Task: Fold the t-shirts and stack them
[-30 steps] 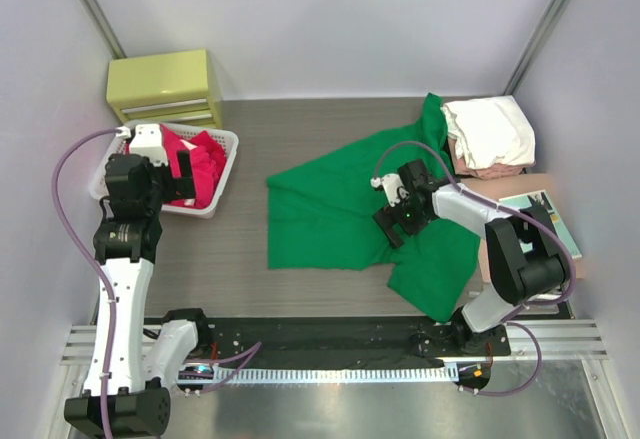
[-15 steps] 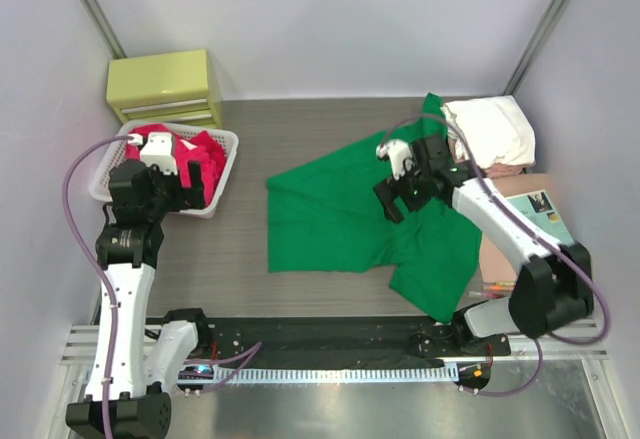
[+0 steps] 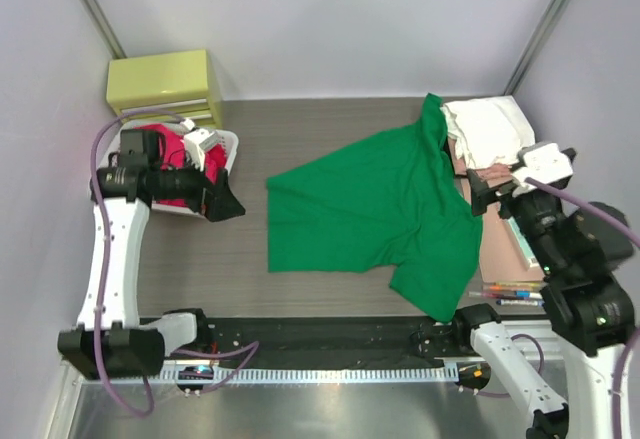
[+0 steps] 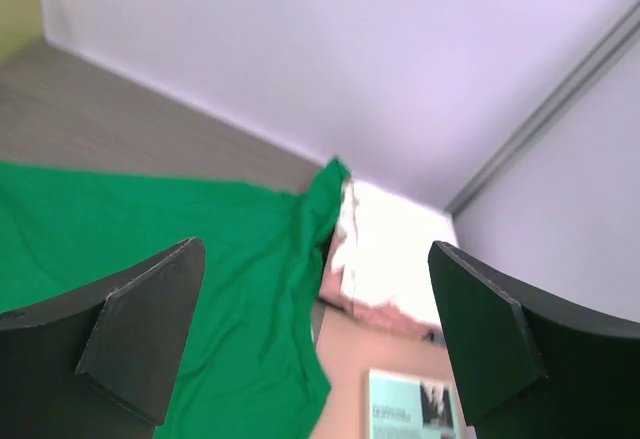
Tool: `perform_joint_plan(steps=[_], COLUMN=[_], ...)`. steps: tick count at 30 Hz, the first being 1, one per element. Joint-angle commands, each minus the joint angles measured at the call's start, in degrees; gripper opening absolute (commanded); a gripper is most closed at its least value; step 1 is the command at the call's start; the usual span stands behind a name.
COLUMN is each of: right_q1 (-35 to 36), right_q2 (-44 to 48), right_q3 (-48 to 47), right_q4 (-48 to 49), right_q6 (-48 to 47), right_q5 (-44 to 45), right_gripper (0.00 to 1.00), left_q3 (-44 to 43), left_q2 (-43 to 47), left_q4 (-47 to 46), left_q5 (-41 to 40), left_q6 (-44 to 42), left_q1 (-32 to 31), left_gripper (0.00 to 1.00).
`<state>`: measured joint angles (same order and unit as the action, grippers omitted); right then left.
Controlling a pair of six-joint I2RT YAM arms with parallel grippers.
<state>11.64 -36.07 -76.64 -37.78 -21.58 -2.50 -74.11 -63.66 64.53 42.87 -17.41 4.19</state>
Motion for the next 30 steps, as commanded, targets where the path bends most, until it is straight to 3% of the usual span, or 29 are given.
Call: perform_joint_plan(steps=[1,7,11,22,30], right_q1=[-1.8,-2.3,-2.2,-2.5,-2.6], right_q2=[-1.4,-0.9,-0.9,-1.6,0.0], right_q3=[11.1,11.8,12.8,17.8,19.8], right_q4=[-2.3,-1.8,-0.8,3.8,3.7], right_q6=[-0.4,-0.5,-0.8,0.8,0.0], right_q5=[3.8,3.7,3.6,3.7,4.7], right_gripper=[1.0,1.0,1.0,1.0,1.0], left_q3=[-6.2,1.5,11.1,20.2,18.5], left_q2=[-10.0,-18.0,-14.7,-20.9,-31.0], left_q4=[23.2,7.7,-13.4,-22.8,-27.7], left_q5=[22.3,16.9,7.5,1.3,-9.5], left_q6=[-9.7,9.0,20.3,21.7,25.6], left_q1=[-1.4,-1.6,-3.6,-14.4,-14.4], left_gripper=[1.0,1.0,1.0,1.0,1.0])
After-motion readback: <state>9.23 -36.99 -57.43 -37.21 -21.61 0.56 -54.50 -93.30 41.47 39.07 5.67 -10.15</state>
